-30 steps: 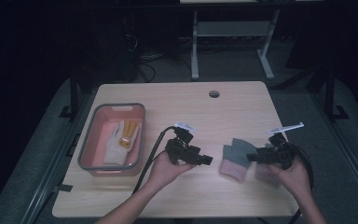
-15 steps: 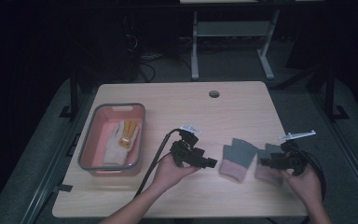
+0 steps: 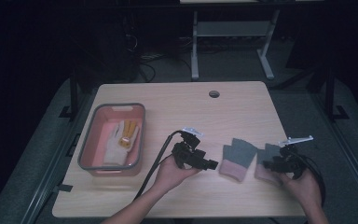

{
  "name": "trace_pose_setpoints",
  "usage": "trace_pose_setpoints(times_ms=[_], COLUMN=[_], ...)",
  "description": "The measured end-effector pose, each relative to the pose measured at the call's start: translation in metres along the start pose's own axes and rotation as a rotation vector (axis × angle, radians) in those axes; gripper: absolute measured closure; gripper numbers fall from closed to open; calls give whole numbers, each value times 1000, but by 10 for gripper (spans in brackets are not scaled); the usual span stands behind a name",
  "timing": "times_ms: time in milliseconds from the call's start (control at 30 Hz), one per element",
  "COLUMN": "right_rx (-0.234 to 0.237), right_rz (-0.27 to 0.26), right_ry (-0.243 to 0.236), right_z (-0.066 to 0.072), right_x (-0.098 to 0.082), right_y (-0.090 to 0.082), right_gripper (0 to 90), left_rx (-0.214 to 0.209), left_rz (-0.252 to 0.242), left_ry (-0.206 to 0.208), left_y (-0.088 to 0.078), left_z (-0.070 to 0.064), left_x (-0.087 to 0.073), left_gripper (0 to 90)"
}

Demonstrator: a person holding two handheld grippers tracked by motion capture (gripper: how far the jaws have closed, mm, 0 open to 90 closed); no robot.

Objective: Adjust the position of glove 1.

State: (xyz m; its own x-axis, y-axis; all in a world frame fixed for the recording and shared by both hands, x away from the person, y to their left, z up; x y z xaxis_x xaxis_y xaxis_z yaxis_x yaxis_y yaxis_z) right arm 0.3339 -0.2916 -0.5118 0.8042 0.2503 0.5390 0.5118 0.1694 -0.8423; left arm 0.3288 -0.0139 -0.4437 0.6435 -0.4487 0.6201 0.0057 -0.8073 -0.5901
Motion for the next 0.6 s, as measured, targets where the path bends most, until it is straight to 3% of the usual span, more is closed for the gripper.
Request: trace_pose_setpoints(times_ms=[100, 200, 333, 600], right_rx=[-54, -69, -80, -67], right_rz=[-23, -17, -21, -12], right_ry=[-48, -42, -53, 3], right_z=[0, 2, 3, 1], right_x=[-1, 0, 0, 1], right_y=[2, 2, 2, -2], right_gripper=[568, 611, 741, 799], left_rx=[2, 3, 5, 9], left_rz=[1, 0, -6, -2], left_ry=[5, 8, 8, 7], left_y=[1, 1, 0, -1], left_z=[-1, -3, -2, 2], left_x=[-1, -2, -2, -3], left_gripper=[298, 299, 299, 307])
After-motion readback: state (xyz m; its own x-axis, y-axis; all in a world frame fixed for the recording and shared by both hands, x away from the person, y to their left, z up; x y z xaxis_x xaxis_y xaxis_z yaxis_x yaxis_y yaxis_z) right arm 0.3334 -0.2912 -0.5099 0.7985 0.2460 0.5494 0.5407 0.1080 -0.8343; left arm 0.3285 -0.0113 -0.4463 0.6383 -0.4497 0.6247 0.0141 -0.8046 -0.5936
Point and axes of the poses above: each handheld gripper's, and its own axes: y roughly forward along the jaws, x roughly out of its top, z roughly to its left, the point moved 7 cm from there along y, roughly forward along the jaws, and after that the axes turned 8 degrees about -x, right-handed, at the moved point
